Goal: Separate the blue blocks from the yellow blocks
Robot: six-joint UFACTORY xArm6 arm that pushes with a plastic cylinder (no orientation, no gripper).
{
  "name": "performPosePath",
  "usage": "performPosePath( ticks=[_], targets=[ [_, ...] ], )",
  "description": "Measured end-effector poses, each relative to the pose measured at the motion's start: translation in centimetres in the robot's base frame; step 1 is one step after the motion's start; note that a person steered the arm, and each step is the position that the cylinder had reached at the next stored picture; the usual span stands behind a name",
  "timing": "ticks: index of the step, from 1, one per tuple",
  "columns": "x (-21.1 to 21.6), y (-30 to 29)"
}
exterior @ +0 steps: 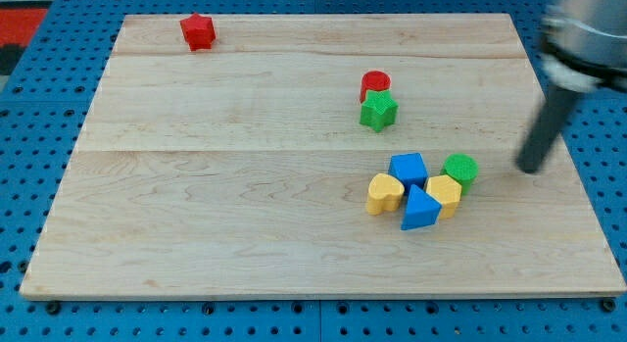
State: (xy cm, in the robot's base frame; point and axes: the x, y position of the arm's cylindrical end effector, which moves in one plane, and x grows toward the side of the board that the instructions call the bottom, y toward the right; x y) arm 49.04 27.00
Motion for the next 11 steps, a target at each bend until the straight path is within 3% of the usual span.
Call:
performPosePath(
  ticks=[1,2,3,4,5,7,9,11],
  targets=[
    [8.9,-6.1],
    [9.2,-17.1],
    [7.7,-19.7],
    [9.3,-18.9],
    [5.8,-18.3],
    [3.6,-15.0],
    [-3.8,-10.4],
    [-0.6,-13.1]
  ],
)
